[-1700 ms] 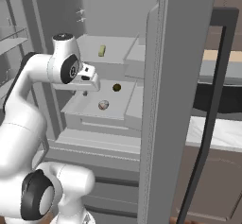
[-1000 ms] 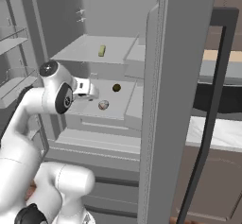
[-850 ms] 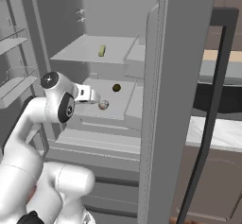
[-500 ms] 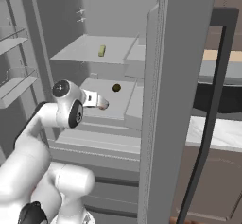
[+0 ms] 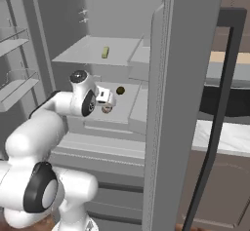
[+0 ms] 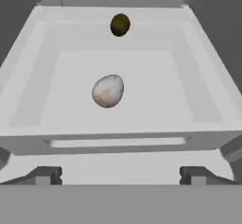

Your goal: Pick the egg and butter from the fridge and place them by the bowl for mixing.

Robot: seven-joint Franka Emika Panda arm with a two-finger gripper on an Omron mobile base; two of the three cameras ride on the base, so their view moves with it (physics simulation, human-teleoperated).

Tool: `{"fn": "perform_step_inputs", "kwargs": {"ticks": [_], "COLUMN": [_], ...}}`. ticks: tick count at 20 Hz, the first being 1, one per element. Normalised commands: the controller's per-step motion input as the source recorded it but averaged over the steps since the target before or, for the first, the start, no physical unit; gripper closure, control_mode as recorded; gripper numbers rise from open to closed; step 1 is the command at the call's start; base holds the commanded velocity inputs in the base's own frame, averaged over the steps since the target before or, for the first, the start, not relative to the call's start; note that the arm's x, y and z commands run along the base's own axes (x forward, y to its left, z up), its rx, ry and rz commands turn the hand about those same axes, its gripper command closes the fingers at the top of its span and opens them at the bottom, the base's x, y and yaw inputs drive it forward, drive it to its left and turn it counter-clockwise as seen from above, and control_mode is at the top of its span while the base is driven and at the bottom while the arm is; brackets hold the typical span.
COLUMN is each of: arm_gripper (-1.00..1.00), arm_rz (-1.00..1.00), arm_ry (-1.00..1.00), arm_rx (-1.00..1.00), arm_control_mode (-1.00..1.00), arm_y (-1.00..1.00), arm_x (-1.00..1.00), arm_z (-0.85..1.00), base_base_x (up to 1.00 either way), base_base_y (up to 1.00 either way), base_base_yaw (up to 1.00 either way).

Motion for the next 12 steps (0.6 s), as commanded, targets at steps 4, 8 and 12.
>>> {"fn": "perform_step_inputs", "kwargs": {"ticks": [4,8,12], "arm_gripper": [-1.00,-1.00,-1.00], "arm_rz": [0.00,-0.03,-0.01], "arm_ry": [0.00,0.00,-0.02], "arm_rx": [0.00,0.00,0.00], "arm_control_mode": [-1.00,-1.00,-1.00], "arm_y": [0.00,0.00,0.00], "arm_x": [0.35,0.28,0.27], "arm_z": [-0.20,-0.30,-0.30], "base_base_x": [0.00,0.00,0.00], "base_base_y": [0.00,0.00,0.00], "base_base_yaw": [0.00,0.00,0.00]}}
